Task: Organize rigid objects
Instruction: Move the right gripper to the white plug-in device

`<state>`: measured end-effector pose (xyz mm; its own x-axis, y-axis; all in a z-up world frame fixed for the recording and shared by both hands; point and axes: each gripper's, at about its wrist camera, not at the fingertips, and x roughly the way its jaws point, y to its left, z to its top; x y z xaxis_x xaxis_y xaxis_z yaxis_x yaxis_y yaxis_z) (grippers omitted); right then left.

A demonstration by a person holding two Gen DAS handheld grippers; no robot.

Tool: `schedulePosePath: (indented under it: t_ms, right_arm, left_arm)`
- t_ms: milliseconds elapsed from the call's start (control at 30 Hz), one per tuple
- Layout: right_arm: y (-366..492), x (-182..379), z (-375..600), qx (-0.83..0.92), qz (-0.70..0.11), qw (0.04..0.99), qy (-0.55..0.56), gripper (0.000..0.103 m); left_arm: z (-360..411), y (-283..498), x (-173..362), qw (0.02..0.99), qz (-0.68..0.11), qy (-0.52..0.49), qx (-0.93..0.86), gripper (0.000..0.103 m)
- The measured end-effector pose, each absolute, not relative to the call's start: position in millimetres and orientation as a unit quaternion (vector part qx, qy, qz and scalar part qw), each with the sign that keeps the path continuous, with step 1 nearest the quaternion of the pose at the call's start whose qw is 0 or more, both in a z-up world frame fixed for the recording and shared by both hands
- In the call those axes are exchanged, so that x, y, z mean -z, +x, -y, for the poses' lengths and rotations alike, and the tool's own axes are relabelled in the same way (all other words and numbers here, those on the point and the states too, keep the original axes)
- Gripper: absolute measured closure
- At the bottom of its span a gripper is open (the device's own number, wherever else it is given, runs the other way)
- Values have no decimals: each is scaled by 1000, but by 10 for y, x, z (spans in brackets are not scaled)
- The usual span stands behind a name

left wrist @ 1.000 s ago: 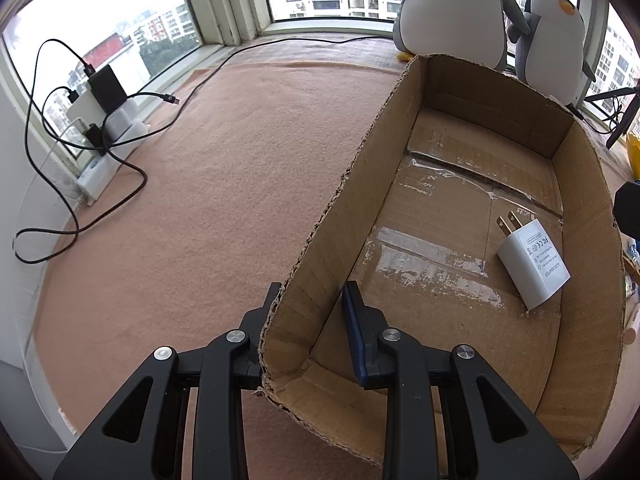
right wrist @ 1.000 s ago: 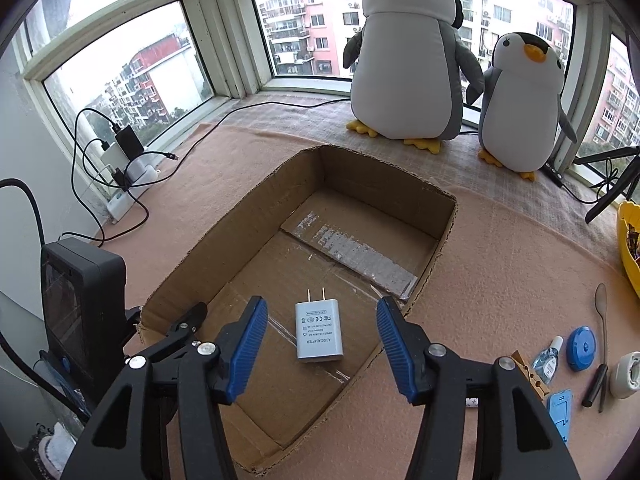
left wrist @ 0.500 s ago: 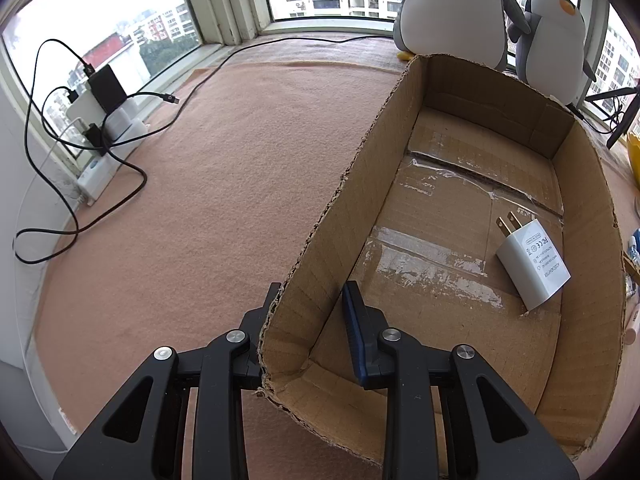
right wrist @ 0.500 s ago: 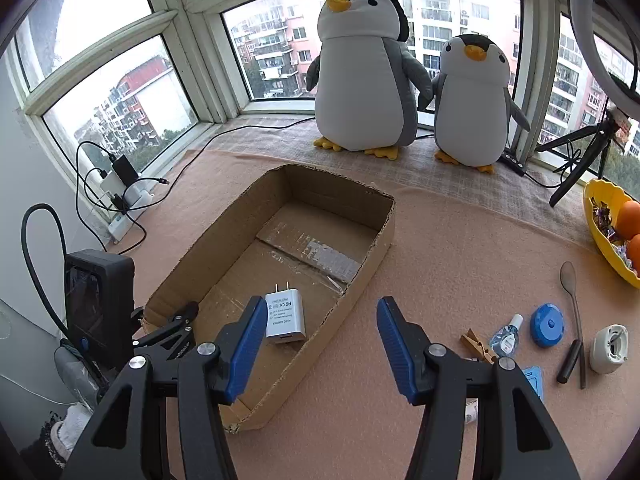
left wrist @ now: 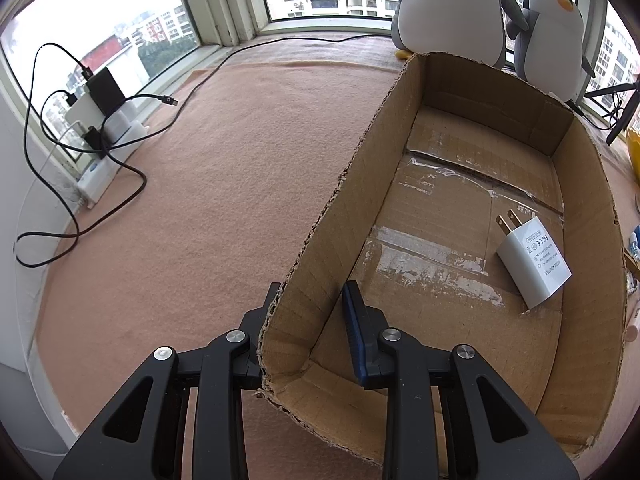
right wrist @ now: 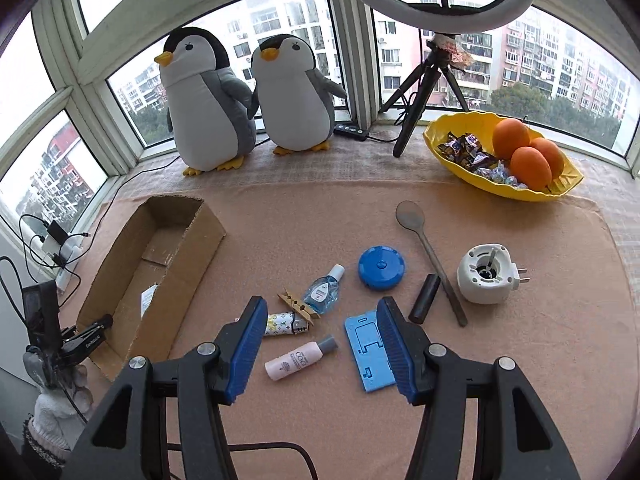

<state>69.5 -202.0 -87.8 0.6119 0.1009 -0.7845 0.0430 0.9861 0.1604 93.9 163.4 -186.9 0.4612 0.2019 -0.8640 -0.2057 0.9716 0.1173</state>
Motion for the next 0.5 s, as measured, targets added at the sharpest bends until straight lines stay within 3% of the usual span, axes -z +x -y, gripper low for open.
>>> schedulePosePath:
  t_ms: [500]
  right_arm:
    - [844, 1454, 3490, 143, -462, 831, 275, 50]
  left_arm:
    - [-1637, 940, 1868, 855, -505, -1, -120, 76]
